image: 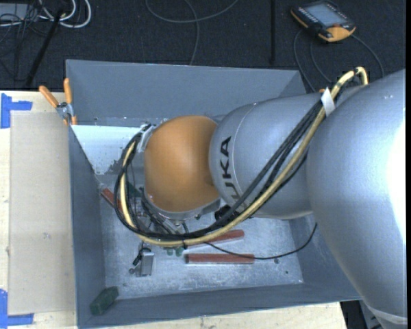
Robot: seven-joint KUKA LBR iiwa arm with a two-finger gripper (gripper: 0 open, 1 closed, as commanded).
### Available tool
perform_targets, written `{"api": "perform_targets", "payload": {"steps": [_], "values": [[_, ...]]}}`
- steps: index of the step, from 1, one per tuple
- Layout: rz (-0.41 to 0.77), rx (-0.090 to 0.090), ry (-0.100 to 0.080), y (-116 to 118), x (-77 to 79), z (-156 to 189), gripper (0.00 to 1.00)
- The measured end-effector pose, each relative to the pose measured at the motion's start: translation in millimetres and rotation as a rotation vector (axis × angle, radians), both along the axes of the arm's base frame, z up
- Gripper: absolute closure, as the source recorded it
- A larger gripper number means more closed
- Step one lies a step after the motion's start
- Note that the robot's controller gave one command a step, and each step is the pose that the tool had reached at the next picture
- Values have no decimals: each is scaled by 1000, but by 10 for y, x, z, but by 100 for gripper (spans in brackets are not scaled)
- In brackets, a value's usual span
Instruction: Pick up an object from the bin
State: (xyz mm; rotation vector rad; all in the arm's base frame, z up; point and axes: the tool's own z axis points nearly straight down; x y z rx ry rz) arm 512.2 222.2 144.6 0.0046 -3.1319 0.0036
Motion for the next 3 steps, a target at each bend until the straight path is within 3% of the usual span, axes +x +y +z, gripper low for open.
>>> {"api": "perform_targets", "payload": {"steps": [1, 2, 3], "values": [[-4, 2, -7, -9, 21, 44, 0], [10, 5, -16, -16, 620, -337, 0], [-100, 0, -6, -461, 746, -401, 0]]}}
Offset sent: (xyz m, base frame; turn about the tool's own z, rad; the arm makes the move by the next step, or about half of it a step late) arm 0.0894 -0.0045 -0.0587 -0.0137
